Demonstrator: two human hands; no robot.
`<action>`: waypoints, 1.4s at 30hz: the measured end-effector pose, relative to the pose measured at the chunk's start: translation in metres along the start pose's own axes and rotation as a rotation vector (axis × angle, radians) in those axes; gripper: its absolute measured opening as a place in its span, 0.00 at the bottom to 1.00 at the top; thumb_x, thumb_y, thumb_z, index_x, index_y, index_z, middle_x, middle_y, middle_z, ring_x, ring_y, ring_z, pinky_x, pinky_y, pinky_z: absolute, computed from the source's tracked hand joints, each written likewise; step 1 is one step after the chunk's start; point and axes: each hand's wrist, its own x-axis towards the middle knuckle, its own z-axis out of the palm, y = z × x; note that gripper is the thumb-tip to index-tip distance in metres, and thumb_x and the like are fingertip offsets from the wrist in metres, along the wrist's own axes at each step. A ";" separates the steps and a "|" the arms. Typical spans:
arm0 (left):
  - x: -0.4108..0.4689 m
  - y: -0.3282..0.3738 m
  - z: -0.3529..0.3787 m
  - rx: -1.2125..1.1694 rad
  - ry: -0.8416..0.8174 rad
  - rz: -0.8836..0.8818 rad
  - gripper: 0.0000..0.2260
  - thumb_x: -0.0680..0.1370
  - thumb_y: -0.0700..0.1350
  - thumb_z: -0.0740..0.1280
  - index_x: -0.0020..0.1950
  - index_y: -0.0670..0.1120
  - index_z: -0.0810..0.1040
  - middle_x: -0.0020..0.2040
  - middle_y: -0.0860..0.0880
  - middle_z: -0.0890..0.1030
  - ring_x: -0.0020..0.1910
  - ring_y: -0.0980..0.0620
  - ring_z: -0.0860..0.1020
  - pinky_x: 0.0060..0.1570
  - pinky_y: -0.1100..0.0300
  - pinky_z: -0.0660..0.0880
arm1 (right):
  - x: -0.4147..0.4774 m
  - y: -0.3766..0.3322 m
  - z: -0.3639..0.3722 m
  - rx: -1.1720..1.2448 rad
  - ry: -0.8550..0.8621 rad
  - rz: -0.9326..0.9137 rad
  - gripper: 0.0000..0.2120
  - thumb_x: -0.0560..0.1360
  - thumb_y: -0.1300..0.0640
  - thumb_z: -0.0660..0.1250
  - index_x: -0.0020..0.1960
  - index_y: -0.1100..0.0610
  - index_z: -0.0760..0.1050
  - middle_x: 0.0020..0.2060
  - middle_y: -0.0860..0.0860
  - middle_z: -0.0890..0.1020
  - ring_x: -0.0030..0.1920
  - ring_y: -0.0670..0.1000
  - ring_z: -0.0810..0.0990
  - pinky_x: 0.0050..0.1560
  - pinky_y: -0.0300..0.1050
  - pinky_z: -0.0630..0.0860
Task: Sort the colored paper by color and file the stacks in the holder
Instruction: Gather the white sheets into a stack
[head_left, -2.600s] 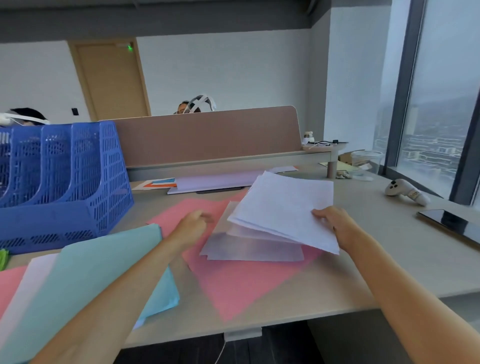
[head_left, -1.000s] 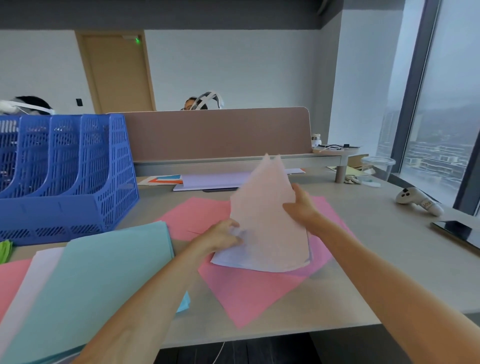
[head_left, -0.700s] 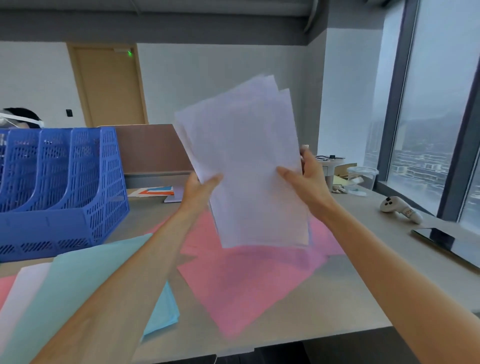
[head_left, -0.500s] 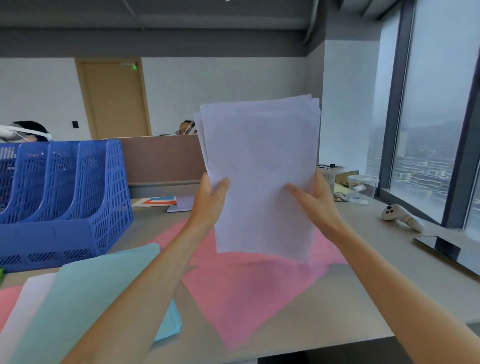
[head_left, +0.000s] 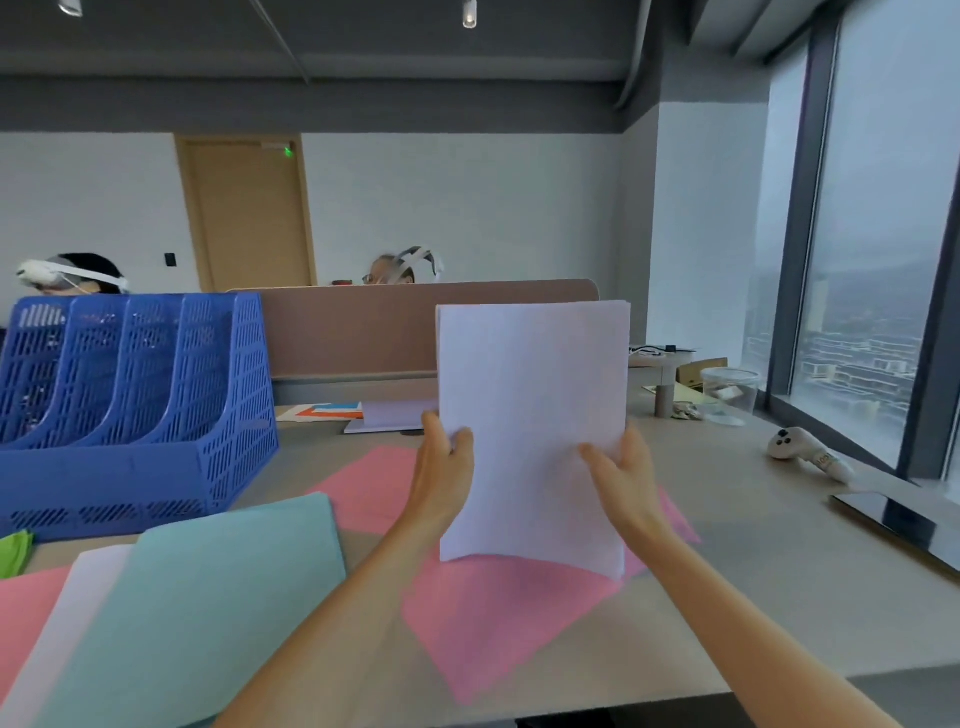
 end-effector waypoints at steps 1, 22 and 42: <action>-0.010 -0.007 0.002 0.017 -0.018 -0.083 0.04 0.80 0.43 0.56 0.53 0.44 0.63 0.44 0.45 0.74 0.36 0.50 0.70 0.34 0.57 0.66 | -0.010 0.006 0.001 -0.053 0.001 0.034 0.07 0.75 0.65 0.64 0.49 0.56 0.71 0.39 0.47 0.77 0.41 0.50 0.76 0.36 0.36 0.70; -0.108 -0.042 -0.281 -0.034 0.207 -0.394 0.12 0.80 0.39 0.61 0.60 0.52 0.71 0.59 0.50 0.79 0.56 0.48 0.77 0.57 0.50 0.75 | -0.092 -0.070 0.210 0.001 -0.701 0.254 0.11 0.75 0.66 0.55 0.37 0.57 0.70 0.30 0.51 0.74 0.28 0.48 0.73 0.28 0.35 0.67; -0.126 -0.089 -0.322 0.157 0.183 -0.543 0.18 0.77 0.34 0.54 0.64 0.43 0.73 0.57 0.43 0.79 0.52 0.44 0.77 0.42 0.60 0.73 | -0.070 -0.017 0.258 -0.185 -0.672 0.586 0.05 0.75 0.67 0.62 0.48 0.60 0.68 0.36 0.56 0.69 0.30 0.52 0.70 0.29 0.40 0.72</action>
